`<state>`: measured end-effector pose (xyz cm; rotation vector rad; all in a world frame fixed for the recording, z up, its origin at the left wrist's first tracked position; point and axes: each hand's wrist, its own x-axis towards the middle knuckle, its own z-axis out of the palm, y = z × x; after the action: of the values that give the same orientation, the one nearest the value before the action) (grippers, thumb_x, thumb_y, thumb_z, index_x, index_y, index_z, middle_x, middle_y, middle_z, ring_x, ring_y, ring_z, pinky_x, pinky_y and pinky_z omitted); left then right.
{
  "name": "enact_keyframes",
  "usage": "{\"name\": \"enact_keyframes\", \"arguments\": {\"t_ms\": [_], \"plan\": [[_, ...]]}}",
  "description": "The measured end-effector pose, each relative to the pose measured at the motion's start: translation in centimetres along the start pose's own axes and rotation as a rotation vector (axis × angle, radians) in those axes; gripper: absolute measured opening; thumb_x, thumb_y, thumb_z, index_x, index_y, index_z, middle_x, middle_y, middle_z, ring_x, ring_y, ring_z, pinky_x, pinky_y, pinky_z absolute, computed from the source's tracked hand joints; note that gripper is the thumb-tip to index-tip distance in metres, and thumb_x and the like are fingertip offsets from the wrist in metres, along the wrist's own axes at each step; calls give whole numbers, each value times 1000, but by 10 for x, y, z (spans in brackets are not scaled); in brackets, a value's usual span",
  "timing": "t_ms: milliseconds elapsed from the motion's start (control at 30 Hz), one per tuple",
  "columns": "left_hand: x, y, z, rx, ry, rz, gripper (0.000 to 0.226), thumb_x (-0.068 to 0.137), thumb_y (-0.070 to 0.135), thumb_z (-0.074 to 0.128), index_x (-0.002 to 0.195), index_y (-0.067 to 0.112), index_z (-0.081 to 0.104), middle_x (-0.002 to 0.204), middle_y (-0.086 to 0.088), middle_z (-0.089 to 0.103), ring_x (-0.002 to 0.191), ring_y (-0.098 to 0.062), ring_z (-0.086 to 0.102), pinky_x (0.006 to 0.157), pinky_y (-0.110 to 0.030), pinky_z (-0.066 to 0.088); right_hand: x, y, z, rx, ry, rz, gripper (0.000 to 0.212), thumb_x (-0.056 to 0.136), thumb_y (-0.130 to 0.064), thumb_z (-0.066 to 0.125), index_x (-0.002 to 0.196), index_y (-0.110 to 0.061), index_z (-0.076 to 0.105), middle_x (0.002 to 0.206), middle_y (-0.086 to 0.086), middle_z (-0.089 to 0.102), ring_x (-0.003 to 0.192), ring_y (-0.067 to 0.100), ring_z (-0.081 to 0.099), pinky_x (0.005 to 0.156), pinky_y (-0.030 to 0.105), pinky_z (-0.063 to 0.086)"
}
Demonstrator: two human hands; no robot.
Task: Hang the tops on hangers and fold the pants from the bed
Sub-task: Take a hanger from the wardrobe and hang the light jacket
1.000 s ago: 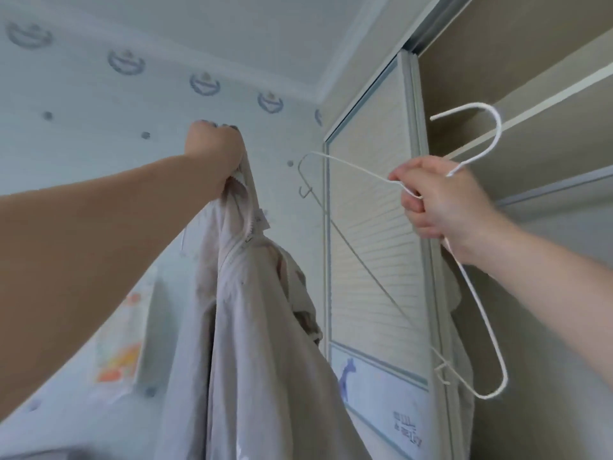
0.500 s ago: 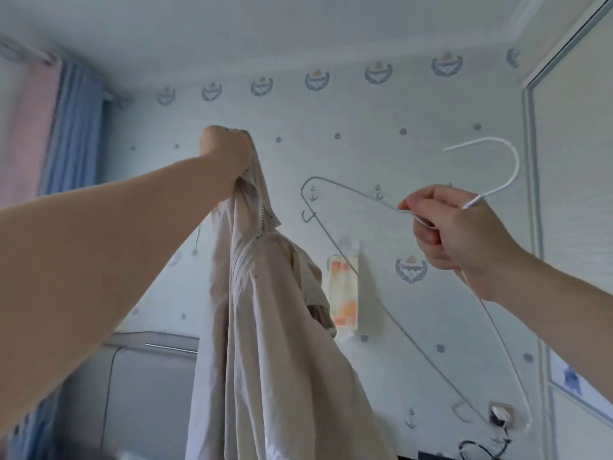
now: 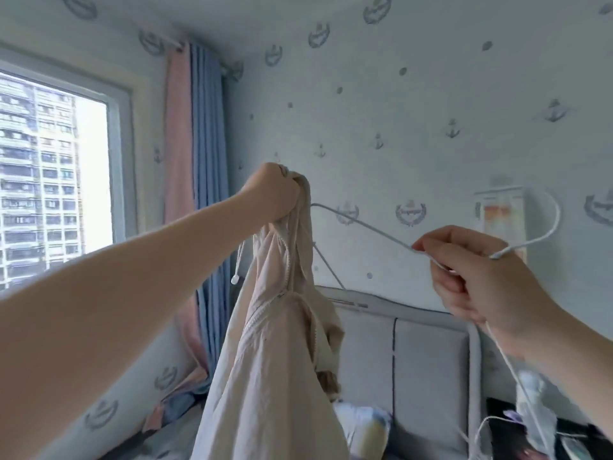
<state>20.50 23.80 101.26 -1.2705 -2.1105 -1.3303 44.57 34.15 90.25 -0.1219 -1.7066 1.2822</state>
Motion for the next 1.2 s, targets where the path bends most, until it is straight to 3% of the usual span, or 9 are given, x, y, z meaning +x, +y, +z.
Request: {"name": "enact_keyframes", "arguments": {"t_ms": [100, 267, 367, 500, 567, 800, 1000, 1133, 1200], "plan": [[-15, -71, 12, 78, -61, -73, 30, 97, 12, 45, 67, 15, 42, 65, 0, 41, 55, -17, 36, 35, -16, 30, -22, 50, 22, 57, -14, 91, 13, 94, -9, 56, 86, -3, 64, 49, 5, 30, 35, 9, 17, 43, 9, 20], [-75, -176, 44, 19, -175, -197, 26, 93, 13, 50, 67, 12, 51, 63, 3, 48, 57, -17, 41, 46, -20, 36, -78, 129, 52, 169, -34, 270, 21, 76, -23, 65, 90, -8, 67, 50, 3, 33, 35, 9, 20, 40, 10, 22], [-129, -229, 65, -53, -231, -337, 21, 95, 15, 56, 78, 4, 59, 65, 4, 53, 54, -11, 43, 43, -16, 35, -116, 174, 68, 158, -45, 366, 9, 84, -18, 64, 89, -14, 70, 52, 2, 36, 37, 9, 23, 39, 12, 22], [-201, -283, 95, -104, -243, -494, 9, 95, 20, 61, 89, 17, 68, 70, 8, 61, 61, -9, 53, 50, -19, 43, -166, 221, 78, 70, -48, 549, 18, 95, -8, 59, 89, -19, 71, 56, 3, 45, 42, 7, 30, 38, 13, 23], [-232, -301, 109, -117, -239, -562, 11, 94, 23, 65, 83, 25, 68, 66, 12, 64, 59, -6, 55, 50, -18, 45, -189, 234, 79, 69, -73, 628, 19, 96, -7, 58, 90, -20, 72, 59, 5, 52, 41, 5, 33, 37, 12, 24], [-320, -324, 158, -193, -326, -808, 27, 93, 27, 66, 93, 0, 68, 65, 1, 61, 52, -10, 51, 52, -22, 42, -241, 259, 79, 31, -103, 769, 17, 97, -4, 58, 93, -15, 70, 61, 7, 50, 45, 3, 39, 41, 11, 29], [-349, -322, 158, -320, -299, -887, 17, 90, 18, 69, 81, 3, 68, 67, -1, 64, 60, -12, 56, 57, -24, 45, -264, 265, 72, -21, -145, 844, 23, 97, -6, 58, 90, -23, 72, 55, 1, 46, 44, 4, 35, 41, 12, 28], [-348, -301, 152, -374, -424, -826, 18, 92, 11, 65, 88, -6, 65, 76, -14, 64, 69, -16, 54, 66, -29, 45, -270, 269, 82, -102, -184, 845, 25, 97, -7, 61, 90, -28, 72, 56, -3, 50, 48, 4, 41, 45, 11, 32], [-347, -285, 151, -388, -496, -762, 24, 91, 8, 64, 84, -14, 56, 71, -12, 52, 65, -14, 45, 59, -24, 38, -267, 274, 94, -146, -176, 811, 24, 96, -7, 62, 89, -27, 71, 57, -6, 54, 50, 3, 45, 48, 10, 35]]}}
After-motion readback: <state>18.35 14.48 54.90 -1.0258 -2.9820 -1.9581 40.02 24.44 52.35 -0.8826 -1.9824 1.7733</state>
